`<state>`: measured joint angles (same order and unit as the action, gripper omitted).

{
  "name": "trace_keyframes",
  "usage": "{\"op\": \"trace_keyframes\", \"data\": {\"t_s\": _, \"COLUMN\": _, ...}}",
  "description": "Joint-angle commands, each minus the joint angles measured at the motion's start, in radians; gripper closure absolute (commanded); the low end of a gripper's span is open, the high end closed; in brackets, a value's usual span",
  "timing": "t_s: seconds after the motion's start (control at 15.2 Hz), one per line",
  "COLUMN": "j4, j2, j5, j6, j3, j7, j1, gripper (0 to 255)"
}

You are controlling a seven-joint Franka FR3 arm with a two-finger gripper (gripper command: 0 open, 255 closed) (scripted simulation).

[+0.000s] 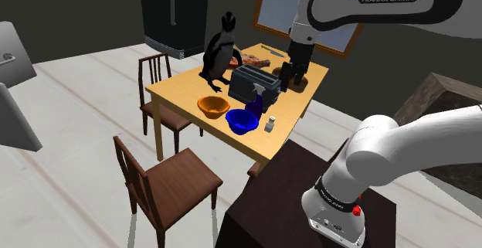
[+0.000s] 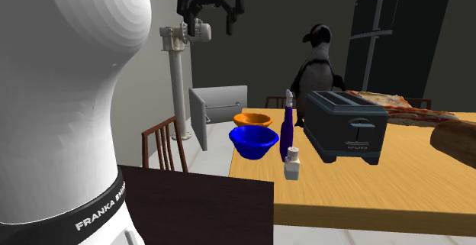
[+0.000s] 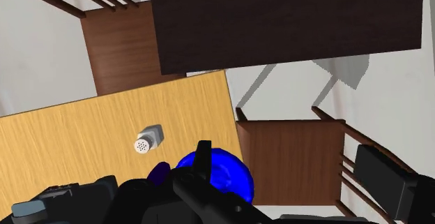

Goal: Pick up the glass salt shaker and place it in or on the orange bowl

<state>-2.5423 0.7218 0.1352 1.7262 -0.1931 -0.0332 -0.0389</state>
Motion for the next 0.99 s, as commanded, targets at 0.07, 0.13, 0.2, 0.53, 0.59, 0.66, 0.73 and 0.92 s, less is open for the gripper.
{"op": "trace_keyframes", "data": {"t_s": 0.07, "j4": -0.046, "j2": -0.044, "j5": 0.033, "j6": 0.105, "j3": -0.050, "j7": -0.039, "j1": -0.020, "gripper": 0}}
{"op": "trace_keyframes", "data": {"t_s": 0.13, "j4": -0.058, "j2": -0.065, "j5": 0.042, "j6": 0.142, "j3": -0.068, "j7": -0.052, "j1": -0.026, "gripper": 0}}
{"op": "trace_keyframes", "data": {"t_s": 0.2, "j4": -0.067, "j2": -0.087, "j5": 0.051, "j6": 0.179, "j3": -0.085, "j7": -0.065, "j1": -0.031, "gripper": 0}}
{"op": "trace_keyframes", "data": {"t_s": 0.53, "j4": -0.093, "j2": -0.230, "j5": 0.080, "j6": 0.368, "j3": -0.175, "j7": -0.135, "j1": -0.049, "gripper": 0}}
{"op": "trace_keyframes", "data": {"t_s": 0.59, "j4": -0.093, "j2": -0.263, "j5": 0.081, "j6": 0.407, "j3": -0.194, "j7": -0.150, "j1": -0.051, "gripper": 0}}
{"op": "trace_keyframes", "data": {"t_s": 0.66, "j4": -0.092, "j2": -0.299, "j5": 0.080, "j6": 0.445, "j3": -0.212, "j7": -0.167, "j1": -0.051, "gripper": 0}}
{"op": "trace_keyframes", "data": {"t_s": 0.73, "j4": -0.089, "j2": -0.336, "j5": 0.077, "j6": 0.483, "j3": -0.231, "j7": -0.185, "j1": -0.051, "gripper": 0}}
{"op": "trace_keyframes", "data": {"t_s": 0.92, "j4": -0.072, "j2": -0.456, "j5": 0.049, "j6": 0.595, "j3": -0.286, "j7": -0.247, "j1": -0.044, "gripper": 0}}
